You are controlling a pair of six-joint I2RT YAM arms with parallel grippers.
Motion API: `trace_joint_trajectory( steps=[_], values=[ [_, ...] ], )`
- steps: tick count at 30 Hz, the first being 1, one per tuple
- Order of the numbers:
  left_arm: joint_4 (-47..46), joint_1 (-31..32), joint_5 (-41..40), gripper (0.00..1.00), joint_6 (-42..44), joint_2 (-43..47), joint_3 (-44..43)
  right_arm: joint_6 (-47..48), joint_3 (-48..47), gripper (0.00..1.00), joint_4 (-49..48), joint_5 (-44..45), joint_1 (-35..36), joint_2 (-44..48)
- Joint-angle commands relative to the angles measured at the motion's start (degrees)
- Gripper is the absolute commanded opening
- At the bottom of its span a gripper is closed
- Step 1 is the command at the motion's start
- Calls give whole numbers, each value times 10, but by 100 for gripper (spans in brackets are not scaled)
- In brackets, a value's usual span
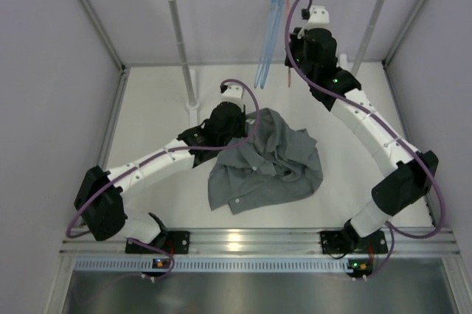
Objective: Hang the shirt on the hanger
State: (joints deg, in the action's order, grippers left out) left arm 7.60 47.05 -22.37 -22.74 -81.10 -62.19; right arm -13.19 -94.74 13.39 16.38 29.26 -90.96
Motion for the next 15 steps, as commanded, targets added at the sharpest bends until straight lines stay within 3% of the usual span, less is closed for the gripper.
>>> trace_joint_trajectory(
  steps=[1, 11, 15],
  values=[
    [-34, 2, -14, 0, 2, 16, 5, 10, -44, 0, 34, 57, 9, -14],
    [-34, 2, -19, 0, 5, 23, 5, 61, -65, 0, 33, 78, 6, 33],
    [-35, 2, -17, 0, 3, 20, 5, 74, -77, 0, 33, 32, -2, 65]
  ],
)
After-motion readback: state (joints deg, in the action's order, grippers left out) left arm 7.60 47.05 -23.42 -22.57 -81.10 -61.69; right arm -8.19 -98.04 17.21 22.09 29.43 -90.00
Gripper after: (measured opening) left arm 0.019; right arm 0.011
